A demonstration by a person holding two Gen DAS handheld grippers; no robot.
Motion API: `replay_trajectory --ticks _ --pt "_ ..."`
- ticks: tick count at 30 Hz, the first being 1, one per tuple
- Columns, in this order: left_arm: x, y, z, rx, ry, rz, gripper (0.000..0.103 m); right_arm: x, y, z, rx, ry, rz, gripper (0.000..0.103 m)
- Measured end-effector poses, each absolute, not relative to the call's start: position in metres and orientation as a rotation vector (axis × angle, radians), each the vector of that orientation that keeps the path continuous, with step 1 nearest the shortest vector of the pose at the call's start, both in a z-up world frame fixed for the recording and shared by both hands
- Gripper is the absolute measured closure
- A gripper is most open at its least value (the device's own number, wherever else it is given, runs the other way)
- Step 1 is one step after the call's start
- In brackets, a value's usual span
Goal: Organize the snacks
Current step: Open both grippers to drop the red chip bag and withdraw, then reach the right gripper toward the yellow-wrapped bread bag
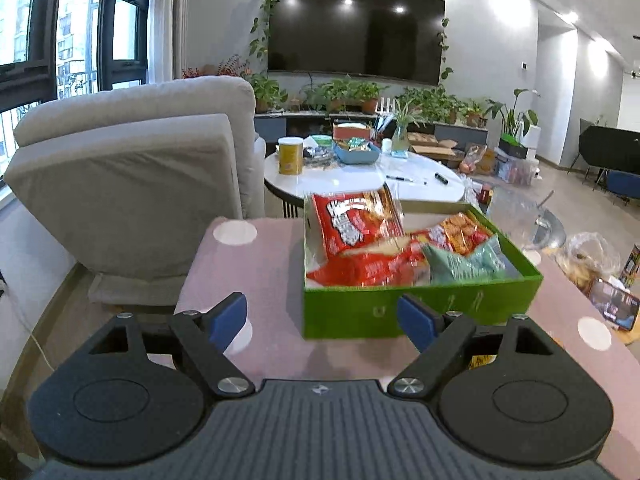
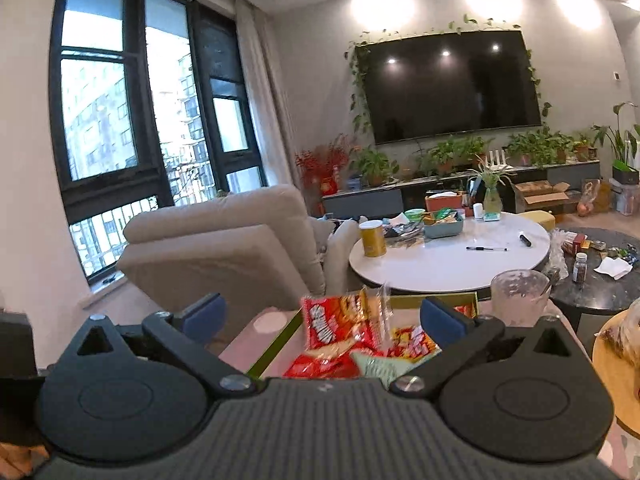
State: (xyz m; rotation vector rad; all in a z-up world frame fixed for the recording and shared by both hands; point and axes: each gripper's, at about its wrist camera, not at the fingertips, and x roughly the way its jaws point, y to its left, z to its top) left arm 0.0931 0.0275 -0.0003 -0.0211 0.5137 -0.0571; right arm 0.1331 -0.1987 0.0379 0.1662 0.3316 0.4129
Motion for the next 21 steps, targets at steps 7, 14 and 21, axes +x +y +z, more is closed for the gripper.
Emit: replay_trajectory --ticks 7,14,21 --pt "0.073 0.021 -0.011 -0.013 0.542 -0.064 0.022 0.101 -0.189 0.032 0.104 0.257 0.361 0.039" --pt "0.055 0.015 -0.017 -0.009 0.565 -0.066 0.022 0.087 -0.182 0.018 0.053 0.362 0.391 0.039" --pt "0.038 0.014 -0.024 -0.006 0.572 -0.063 0.018 0.076 -0.179 0.005 0.079 0.438 0.388 0.039"
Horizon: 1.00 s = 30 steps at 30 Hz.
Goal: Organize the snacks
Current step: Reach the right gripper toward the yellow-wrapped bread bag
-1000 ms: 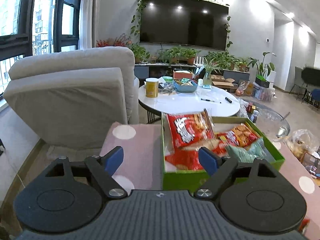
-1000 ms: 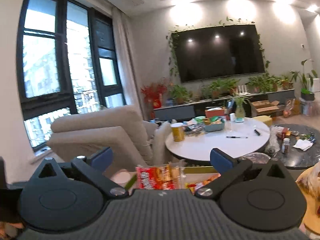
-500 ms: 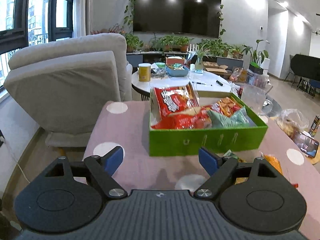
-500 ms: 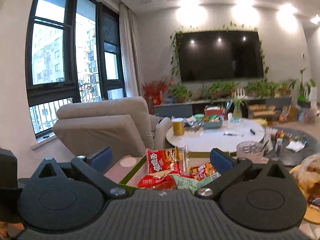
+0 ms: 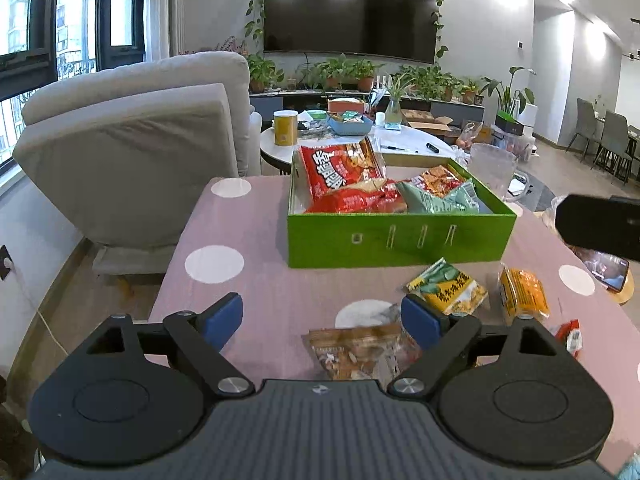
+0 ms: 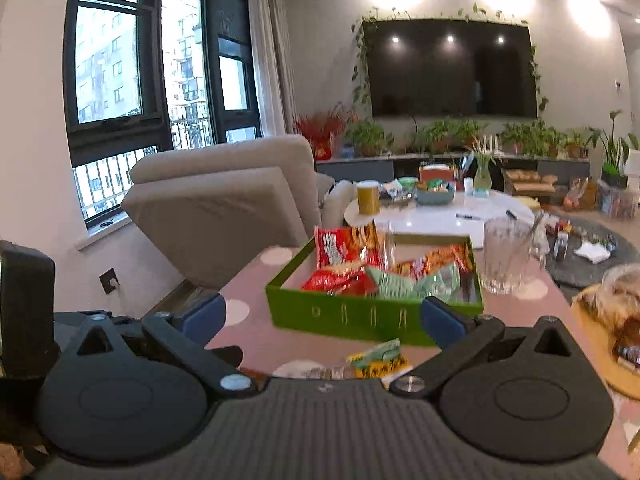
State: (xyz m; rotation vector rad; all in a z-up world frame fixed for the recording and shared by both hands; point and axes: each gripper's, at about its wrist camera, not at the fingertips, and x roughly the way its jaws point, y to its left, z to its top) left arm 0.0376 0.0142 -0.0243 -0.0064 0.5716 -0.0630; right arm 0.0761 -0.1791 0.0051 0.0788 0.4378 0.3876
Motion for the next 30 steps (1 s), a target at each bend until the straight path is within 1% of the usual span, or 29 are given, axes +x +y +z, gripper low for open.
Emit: replay_trajectory --ticks 11,21,30 --pt "0.027 0.025 -0.037 0.001 0.597 -0.012 0.018 0.075 -0.172 -0.037 0.101 0.628 0.354 0.039" --pt "0.033 0.021 -0.05 0.011 0.627 -0.024 0.018 0.083 -0.163 -0.07 0.037 0.796 0.375 0.039" --pt "0.038 0.017 -0.059 -0.002 0.651 -0.047 0.018 0.087 -0.149 -0.088 -0.014 0.858 0.398 0.039"
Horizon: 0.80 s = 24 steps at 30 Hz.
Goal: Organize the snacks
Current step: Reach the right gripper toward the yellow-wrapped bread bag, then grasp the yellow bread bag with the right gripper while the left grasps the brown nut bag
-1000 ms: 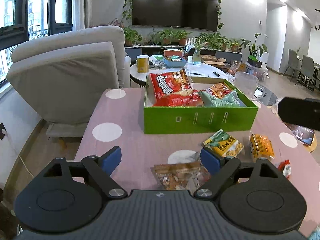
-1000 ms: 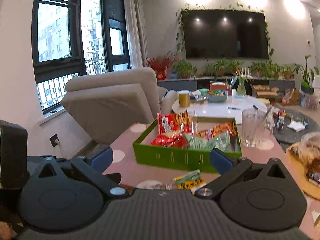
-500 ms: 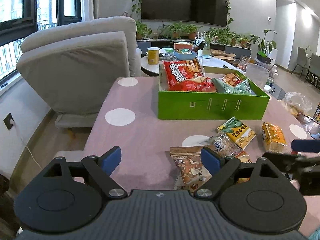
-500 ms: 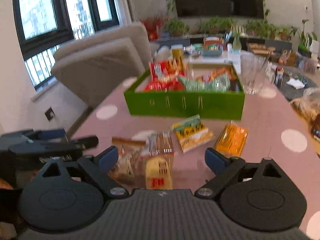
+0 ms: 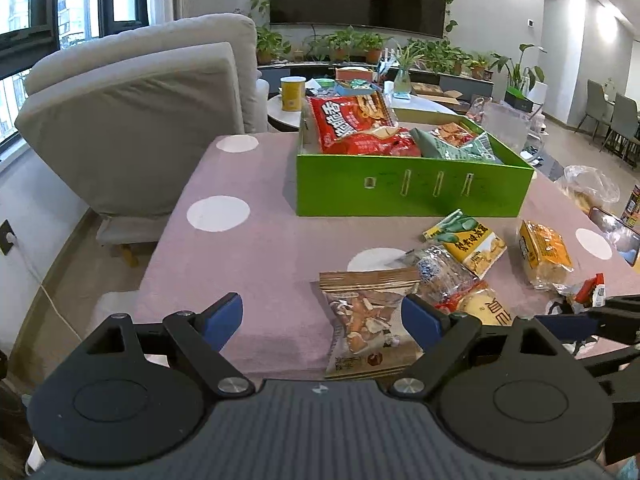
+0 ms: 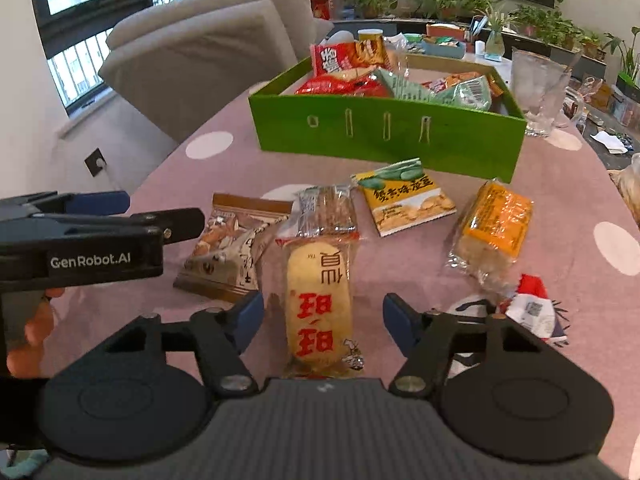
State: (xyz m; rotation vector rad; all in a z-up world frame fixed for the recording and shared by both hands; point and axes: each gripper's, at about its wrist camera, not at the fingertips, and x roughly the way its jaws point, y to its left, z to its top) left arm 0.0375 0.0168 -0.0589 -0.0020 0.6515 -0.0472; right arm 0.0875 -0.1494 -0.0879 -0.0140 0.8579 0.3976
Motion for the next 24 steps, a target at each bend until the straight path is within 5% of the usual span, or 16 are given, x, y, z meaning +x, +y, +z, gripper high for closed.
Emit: replay_trajectory --ticks 24 --pt "0.065 -0.018 -0.08 0.047 0.739 -0.102 0.017 0.099 -0.184 -0.07 0.078 0.778 0.354 0.042"
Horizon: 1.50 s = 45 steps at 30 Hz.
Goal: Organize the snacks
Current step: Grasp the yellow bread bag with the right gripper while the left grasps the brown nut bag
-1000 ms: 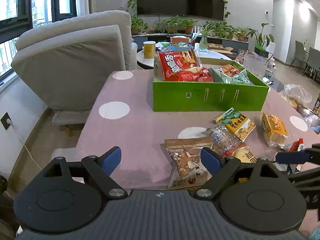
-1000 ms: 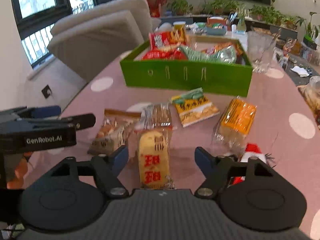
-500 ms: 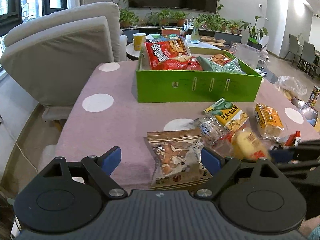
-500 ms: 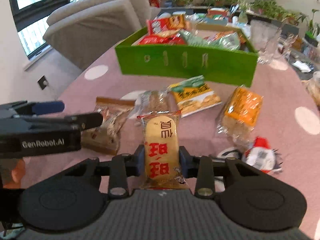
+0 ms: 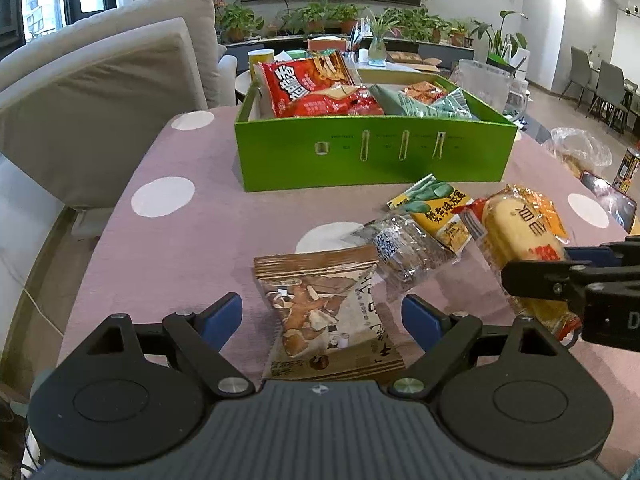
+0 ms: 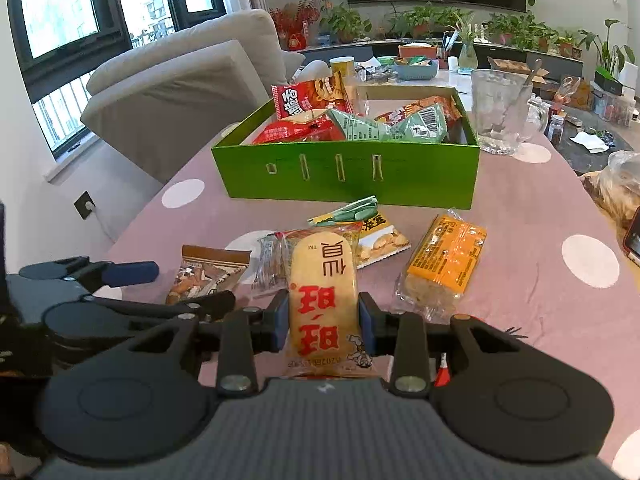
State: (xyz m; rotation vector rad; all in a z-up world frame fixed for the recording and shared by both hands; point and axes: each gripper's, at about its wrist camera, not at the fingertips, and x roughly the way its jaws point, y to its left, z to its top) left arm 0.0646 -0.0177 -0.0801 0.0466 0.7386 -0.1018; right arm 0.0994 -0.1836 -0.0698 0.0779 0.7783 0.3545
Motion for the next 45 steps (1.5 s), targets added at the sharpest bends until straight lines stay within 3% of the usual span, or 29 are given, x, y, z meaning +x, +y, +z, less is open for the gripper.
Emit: replay_trajectory --ticks 20,21,25,26,45 --pt "0.08 -0.023 -0.093 0.047 0.793 -0.088 0.017 0.106 -0.189 -0.071 0.086 0.78 0.342 0.042" --pt "0.08 -0.023 -0.093 0.048 0.79 -0.09 0.019 0.105 -0.188 -0.07 0.085 0.779 0.343 0.042" --pt "0.076 -0.024 -0.089 0.052 0.778 -0.107 0.049 0.105 -0.189 -0.067 0.084 0.772 0.344 0.042" --pt "0.076 -0.023 -0.088 0.045 0.78 -0.113 0.052 0.104 -0.189 -0.066 0.084 0.77 0.344 0.042" --pt "0.044 -0.023 -0.037 0.058 0.623 -0.141 0.053 0.093 -0.186 -0.044 0.066 0.692 0.352 0.042"
